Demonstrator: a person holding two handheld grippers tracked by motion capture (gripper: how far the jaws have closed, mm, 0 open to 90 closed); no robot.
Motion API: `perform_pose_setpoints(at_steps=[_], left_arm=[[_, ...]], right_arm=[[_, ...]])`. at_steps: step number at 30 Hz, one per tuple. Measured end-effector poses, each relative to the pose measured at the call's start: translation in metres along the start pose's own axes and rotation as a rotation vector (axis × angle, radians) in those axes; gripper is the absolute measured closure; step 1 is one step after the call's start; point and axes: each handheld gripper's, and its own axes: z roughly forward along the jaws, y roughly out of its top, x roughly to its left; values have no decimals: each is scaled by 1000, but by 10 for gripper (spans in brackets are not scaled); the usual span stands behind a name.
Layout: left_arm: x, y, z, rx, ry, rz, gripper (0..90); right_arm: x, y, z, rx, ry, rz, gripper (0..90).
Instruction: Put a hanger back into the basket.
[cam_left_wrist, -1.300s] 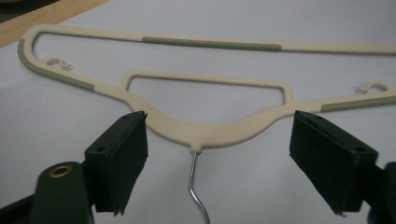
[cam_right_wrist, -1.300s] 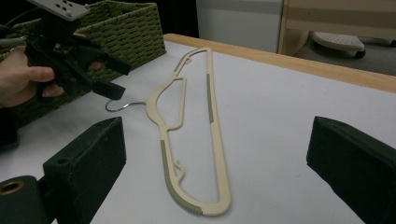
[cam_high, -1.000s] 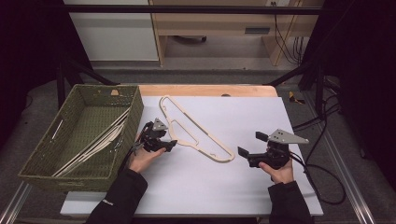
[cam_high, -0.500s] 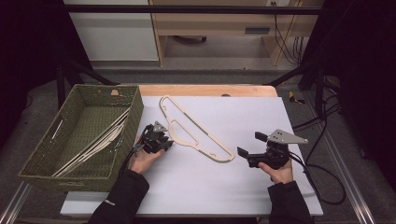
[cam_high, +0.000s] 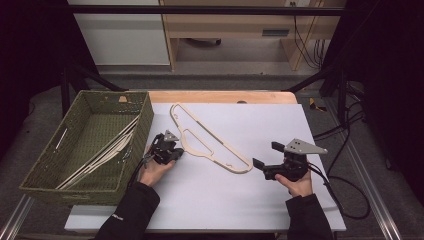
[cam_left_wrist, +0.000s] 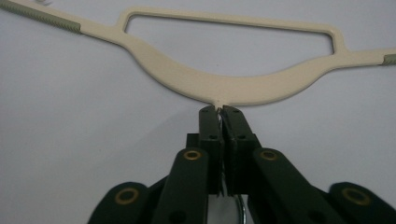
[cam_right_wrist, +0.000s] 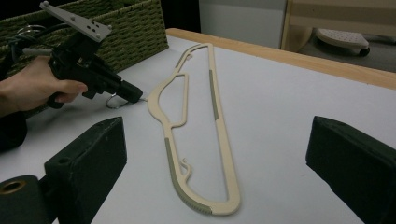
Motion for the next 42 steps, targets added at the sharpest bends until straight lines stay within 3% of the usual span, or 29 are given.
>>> perform_pose_setpoints(at_steps=[9, 14, 19, 33, 42], left_arm=[[-1, 2, 0, 8, 2, 30, 885], [-6, 3, -2, 22, -21, 49, 887], [-8, 6, -10, 16, -17, 30, 887], [-25, 21, -34, 35, 24, 33, 888], [-28, 25, -46, 20, 18, 14, 888]], right_arm=[[3, 1, 10, 15, 17, -15, 56], [8, 5, 19, 24, 31, -30, 59], [16, 7, 29, 39, 56, -45, 70], [49, 21, 83, 81, 126, -106, 109], [60, 25, 117, 96, 149, -97, 141]])
